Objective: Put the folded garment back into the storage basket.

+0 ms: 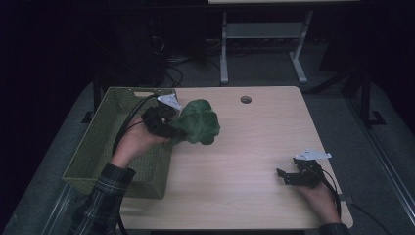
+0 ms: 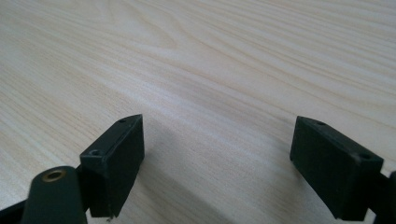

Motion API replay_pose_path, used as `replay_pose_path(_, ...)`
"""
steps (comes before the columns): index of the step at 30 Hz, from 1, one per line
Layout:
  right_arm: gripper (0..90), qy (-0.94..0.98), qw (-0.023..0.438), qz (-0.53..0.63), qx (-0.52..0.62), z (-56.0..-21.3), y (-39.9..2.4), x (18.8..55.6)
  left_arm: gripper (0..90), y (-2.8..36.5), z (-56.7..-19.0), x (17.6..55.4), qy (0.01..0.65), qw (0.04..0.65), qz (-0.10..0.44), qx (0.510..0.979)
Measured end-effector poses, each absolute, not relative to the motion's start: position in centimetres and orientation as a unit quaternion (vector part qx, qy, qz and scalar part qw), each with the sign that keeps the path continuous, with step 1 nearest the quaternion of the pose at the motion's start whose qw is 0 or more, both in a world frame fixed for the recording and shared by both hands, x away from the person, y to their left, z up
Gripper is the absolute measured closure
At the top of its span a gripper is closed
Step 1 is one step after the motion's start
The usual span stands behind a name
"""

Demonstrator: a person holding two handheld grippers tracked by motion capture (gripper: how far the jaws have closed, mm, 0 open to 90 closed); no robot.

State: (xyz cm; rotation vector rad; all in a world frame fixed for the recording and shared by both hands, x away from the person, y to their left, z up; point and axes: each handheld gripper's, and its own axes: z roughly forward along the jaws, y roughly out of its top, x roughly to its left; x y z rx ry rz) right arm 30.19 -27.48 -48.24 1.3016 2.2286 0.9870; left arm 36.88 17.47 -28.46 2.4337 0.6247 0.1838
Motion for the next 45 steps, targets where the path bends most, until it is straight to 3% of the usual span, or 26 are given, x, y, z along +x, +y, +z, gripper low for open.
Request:
replay_pose_path(12, 3.2, 0.791, 0.187, 0.336, 0.476, -48.3, -27.4, 30.5, 73.1, 22.6, -27.5, 36.3, 0.278, 0.306, 0.094, 0.905)
replay_pose_path(23, 2.6, 0.791, 0.186, 0.334, 0.478, -48.4, -27.4, 30.5, 73.0, 27.3, -27.7, 35.5, 0.329, 0.293, 0.120, 0.890)
replay_pose_path(31, 2.6, 0.791, 0.186, 0.334, 0.477, -48.4, -27.4, 30.5, 72.8, 30.1, -30.0, 35.5, 0.374, 0.260, 0.144, 0.879)
replay_pose_path(45, 2.8, 0.791, 0.186, 0.334, 0.477, -48.4, -27.4, 30.5, 71.8, 32.5, -36.4, 36.8, 0.446, 0.255, 0.121, 0.849)
